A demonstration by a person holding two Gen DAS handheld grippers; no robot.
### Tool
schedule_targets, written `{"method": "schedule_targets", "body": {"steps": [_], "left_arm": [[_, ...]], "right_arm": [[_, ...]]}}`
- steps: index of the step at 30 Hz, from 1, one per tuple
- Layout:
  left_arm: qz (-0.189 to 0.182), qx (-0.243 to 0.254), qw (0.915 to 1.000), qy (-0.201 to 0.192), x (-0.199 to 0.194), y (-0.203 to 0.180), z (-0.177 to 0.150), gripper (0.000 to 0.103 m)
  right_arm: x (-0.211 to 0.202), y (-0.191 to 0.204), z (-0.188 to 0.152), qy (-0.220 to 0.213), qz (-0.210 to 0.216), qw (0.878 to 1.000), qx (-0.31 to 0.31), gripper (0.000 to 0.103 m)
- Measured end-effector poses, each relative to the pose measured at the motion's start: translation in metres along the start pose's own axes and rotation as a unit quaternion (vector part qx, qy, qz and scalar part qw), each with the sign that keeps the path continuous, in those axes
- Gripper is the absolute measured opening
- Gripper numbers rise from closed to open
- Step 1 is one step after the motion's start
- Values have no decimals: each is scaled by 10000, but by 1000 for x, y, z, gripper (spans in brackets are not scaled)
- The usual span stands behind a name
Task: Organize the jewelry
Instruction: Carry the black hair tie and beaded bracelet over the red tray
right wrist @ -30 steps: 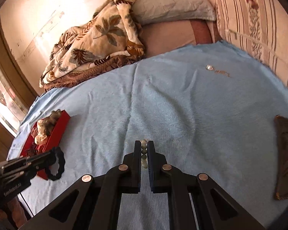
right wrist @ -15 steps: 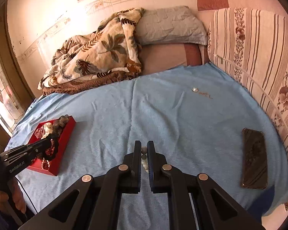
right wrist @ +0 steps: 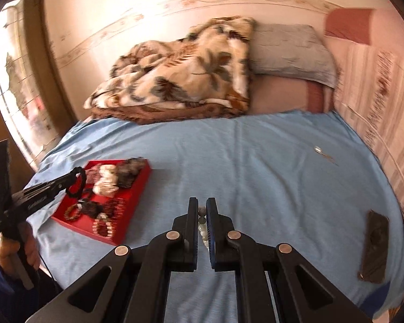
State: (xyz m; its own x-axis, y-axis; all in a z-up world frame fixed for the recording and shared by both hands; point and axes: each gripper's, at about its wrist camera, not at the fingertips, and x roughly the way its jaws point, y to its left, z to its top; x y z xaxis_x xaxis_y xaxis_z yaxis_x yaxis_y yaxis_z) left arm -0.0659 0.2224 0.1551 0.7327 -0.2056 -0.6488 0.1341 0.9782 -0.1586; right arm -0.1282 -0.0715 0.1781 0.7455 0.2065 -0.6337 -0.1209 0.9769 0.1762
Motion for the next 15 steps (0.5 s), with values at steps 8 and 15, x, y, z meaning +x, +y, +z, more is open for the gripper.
{"method": "schedule_targets", "body": {"steps": [8,15], "left_arm": [[510,-765,9951,357,22,95,10,9],[413,-1225,9907,427,32,136,2,9]], "right_arm": [[33,68,23,242,598,9971,-415,7],[67,128,34,548,1030,9910,-654,7]]}}
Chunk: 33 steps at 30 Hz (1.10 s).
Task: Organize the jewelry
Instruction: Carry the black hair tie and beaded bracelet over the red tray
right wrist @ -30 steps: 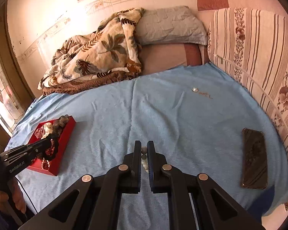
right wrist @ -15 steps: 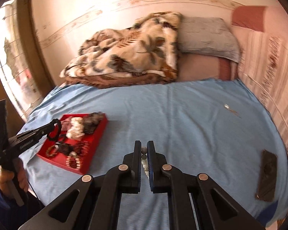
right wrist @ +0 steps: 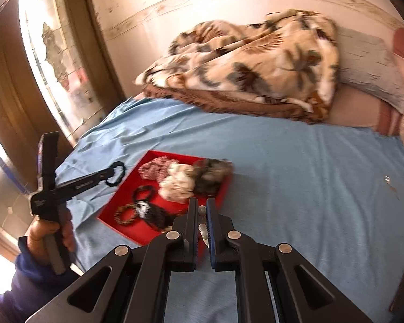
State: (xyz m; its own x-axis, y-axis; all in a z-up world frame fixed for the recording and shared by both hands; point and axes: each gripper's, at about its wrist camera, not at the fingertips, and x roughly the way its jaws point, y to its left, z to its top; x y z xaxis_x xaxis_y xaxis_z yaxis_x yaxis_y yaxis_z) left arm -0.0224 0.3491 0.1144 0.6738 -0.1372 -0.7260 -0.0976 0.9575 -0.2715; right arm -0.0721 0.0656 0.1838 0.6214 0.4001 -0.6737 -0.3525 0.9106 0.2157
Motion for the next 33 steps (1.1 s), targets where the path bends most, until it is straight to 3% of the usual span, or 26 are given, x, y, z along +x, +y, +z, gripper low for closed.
{"method": "schedule_targets", "body": {"steps": [6,14,25,33], "left_arm": [[-39,-126,9997,217,17,17,0,9],[47,-183,9992,343,37,19,2,9],[175,-159,9984,513,61,16,6,9],[481,75,9966,666,74,8,1,9]], "right_arm": [[40,39,17,230,274,9990,-274,7],[91,65,32,534,255,9970,-489,7],[150,68,44,918,476,9946,-94,7],[194,48,19,1481,403,9871,451,7]]}}
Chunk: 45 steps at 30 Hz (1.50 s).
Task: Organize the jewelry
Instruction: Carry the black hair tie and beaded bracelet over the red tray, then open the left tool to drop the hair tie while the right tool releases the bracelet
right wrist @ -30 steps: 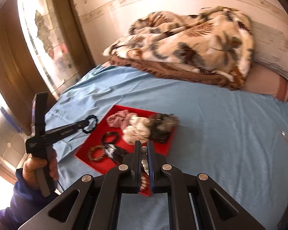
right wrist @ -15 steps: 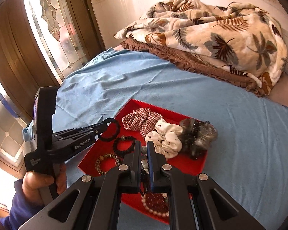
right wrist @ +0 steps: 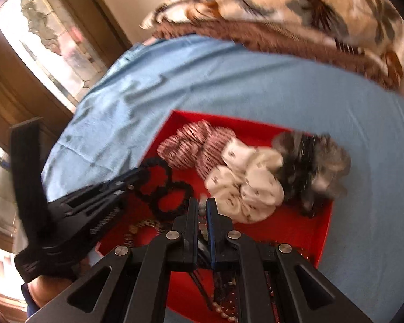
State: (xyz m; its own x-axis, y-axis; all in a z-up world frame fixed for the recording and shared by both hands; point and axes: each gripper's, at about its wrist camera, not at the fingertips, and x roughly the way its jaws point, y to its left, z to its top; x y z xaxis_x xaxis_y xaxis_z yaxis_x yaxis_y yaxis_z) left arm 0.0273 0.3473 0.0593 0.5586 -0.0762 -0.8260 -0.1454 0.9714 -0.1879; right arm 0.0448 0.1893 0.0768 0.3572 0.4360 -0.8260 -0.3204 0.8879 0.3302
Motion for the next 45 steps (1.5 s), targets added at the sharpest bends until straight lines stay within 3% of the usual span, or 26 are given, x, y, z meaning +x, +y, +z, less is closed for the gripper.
{"method": "schedule_targets", "body": {"steps": [5,15,23,26,28,29,31,35,40,45], "left_arm": [[177,154,9997,-30,1,-5,-1,10],[196,218,9996,-38,2,-10,-4,10],[93,186,9995,-230,-9,-10,-6,11],[32,176,9993,-313,-14,-10,-6,14],[44,157,9991,-379,-17,-11,-6,26],[58,137,9990,-433,-19,-11,-6,34],[50,99,9986,-518,-23,-11,-6,40],[18,5,9983,-590,-28,-7,-6,41],[17,-57,9975,-701,-35,-6,-9,43],[76,-40,9958,-906,-45,-9,-12,52]], "right_arm": [[10,-13,-8,167,-67,9997,145,7],[13,-11,-31,369,113,9991,156,7],[7,-3,-35,113,-151,9998,-108,10],[-6,-3,-34,-108,-194,9996,-174,32],[-19,-2,-35,-305,-262,9988,-266,45],[-24,-2,-36,-356,-284,9985,-305,45],[-37,-1,-38,-500,-341,9973,-416,47],[-58,-6,-47,-770,-497,9948,-434,58],[-76,-21,-63,-943,-672,9929,-282,59],[-80,-31,-76,-991,-983,9900,-196,62]]}}
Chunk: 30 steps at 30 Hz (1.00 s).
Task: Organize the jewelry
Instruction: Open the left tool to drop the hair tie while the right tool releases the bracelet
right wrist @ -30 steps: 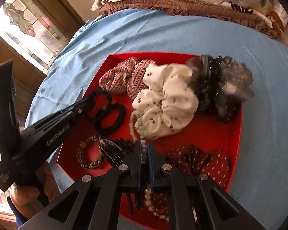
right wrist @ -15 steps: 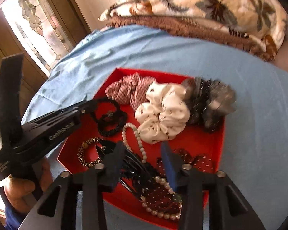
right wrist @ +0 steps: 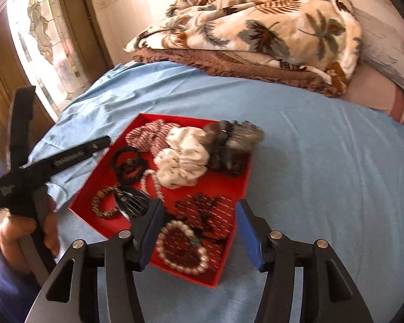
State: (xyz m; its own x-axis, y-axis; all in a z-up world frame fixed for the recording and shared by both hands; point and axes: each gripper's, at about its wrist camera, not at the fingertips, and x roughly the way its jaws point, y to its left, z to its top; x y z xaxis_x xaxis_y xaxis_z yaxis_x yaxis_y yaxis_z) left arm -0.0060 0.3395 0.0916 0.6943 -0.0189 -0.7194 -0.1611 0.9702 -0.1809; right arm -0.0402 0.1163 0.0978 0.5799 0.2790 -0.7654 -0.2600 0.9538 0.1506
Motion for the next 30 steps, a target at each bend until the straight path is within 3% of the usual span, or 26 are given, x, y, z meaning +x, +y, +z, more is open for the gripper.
{"method": "schedule_targets", "body": {"steps": [4,8,12,16,21,24,29,30], "left_arm": [[9,-9,10000,-38,-4,-1,-2,52],[-9,-29,10000,-83,-8,-1,-2,52],[-5,-76,9999,-102,-9,1,-2,52],[22,-108,9999,-95,-7,3,-1,53],[144,-74,9998,-153,-7,2,1,53],[300,12,9993,-243,-9,-2,1,53],[679,289,9958,-539,-19,-10,-3,63],[753,331,9947,-610,-23,-11,-3,65]], "right_arm": [[3,-7,8,-61,-229,9997,-18,62],[16,-10,47,-254,-419,9986,-199,61],[53,-21,81,-18,-832,9965,-3,26],[96,-29,93,392,-1153,9926,-13,24],[102,-36,79,802,-661,9944,190,24],[87,-36,72,769,-479,9957,176,24],[52,-42,54,629,-205,9973,330,24],[43,-44,49,567,-147,9976,361,29]]}}
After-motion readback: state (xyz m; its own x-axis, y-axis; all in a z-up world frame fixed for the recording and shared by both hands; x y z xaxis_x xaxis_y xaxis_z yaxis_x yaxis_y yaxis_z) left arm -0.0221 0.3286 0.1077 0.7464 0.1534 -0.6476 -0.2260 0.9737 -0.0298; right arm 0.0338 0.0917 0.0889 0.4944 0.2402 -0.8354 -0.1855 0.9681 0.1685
